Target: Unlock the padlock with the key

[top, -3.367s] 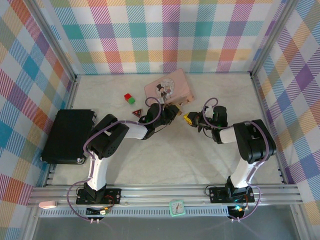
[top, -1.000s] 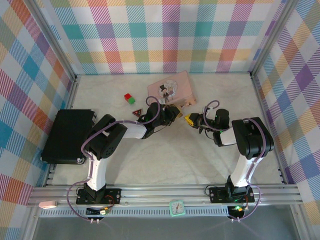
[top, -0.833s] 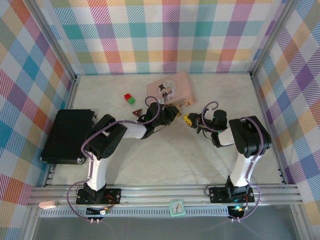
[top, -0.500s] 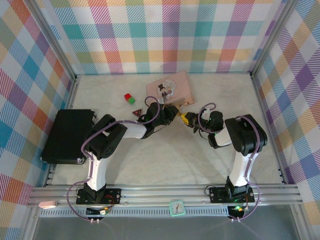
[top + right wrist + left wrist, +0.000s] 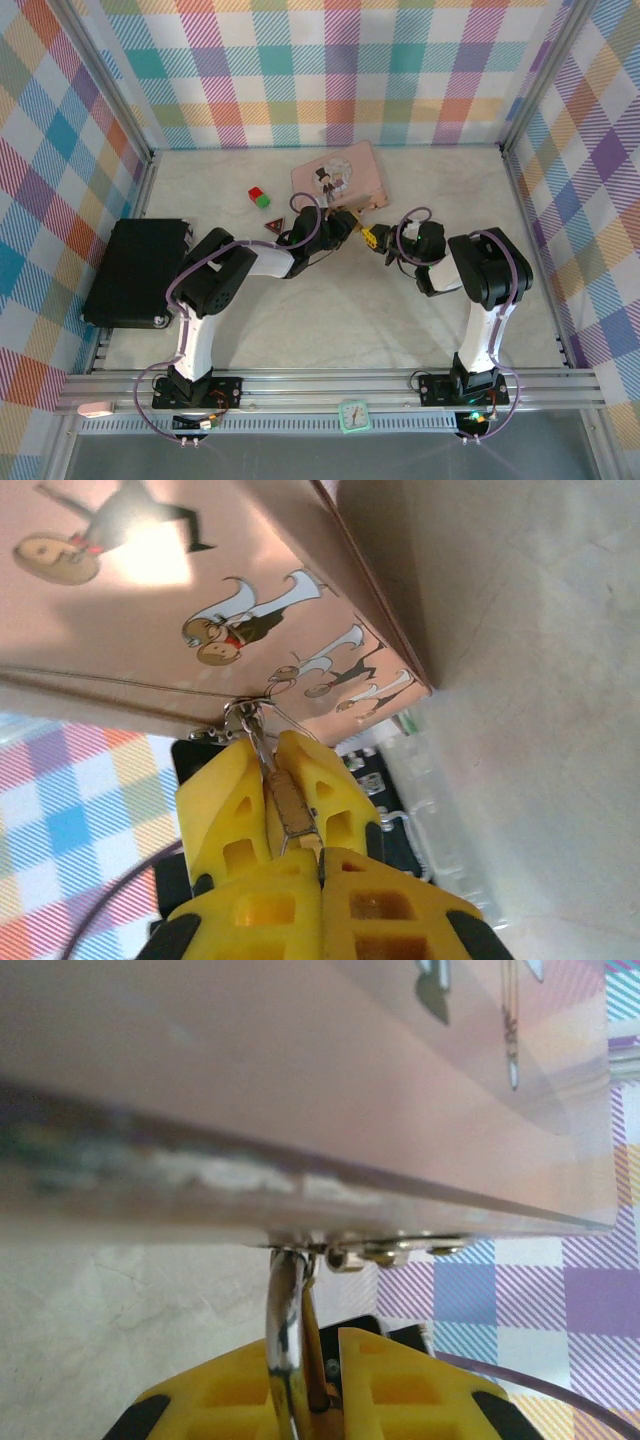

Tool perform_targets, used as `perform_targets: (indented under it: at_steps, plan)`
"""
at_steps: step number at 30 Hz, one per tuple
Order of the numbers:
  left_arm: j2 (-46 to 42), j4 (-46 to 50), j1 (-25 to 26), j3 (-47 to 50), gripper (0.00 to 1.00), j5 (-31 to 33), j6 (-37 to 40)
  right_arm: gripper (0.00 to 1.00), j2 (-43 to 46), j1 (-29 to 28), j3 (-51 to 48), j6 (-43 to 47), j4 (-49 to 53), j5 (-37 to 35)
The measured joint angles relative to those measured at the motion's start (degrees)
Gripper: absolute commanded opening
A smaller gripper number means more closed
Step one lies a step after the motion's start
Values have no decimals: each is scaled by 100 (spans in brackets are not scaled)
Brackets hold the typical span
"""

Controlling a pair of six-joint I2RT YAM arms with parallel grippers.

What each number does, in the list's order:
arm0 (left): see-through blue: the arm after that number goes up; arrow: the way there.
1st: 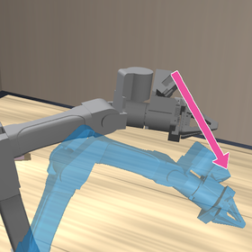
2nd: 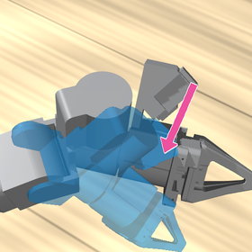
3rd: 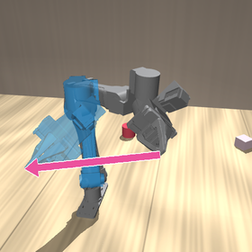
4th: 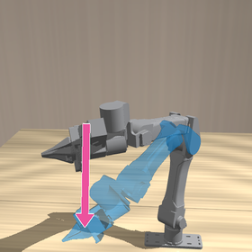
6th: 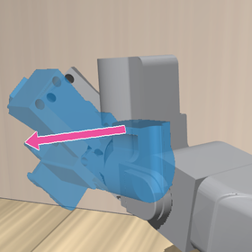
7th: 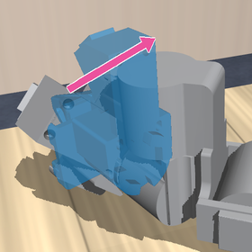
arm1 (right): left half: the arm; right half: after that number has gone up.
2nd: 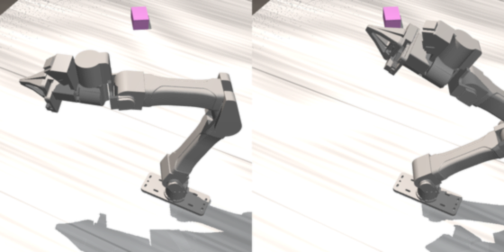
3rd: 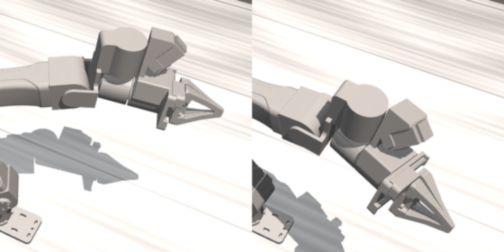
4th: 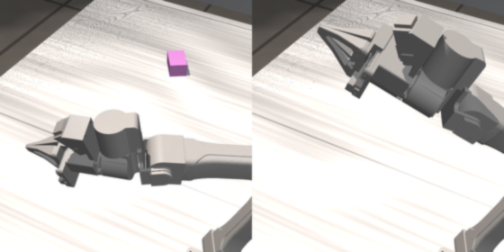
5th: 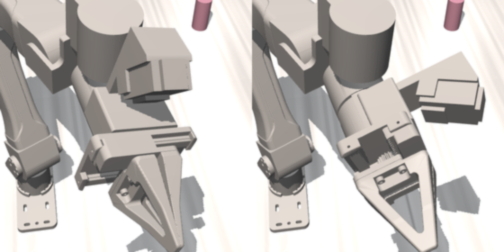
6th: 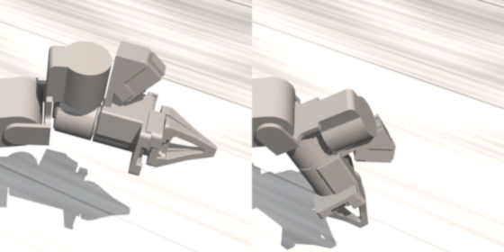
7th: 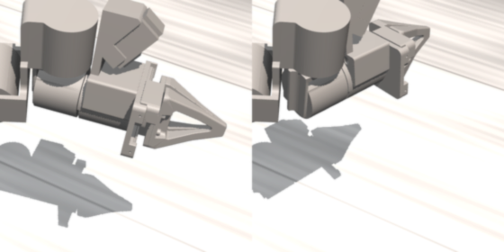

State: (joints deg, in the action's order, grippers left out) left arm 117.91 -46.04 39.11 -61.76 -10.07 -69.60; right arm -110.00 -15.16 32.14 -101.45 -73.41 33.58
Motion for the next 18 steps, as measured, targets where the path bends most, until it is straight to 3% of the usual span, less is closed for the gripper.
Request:
perform_targets:
  at_steps: [7, 18]
  plan:
    - [540, -1423, -42, -31, 0, -105, -2, 0, 122, -35, -26, -1357, -96, -472]
    - [625, -2743, -70, -107, 0, -35, 212, 0, 999, -299, -7, -1694, 247, -1423]
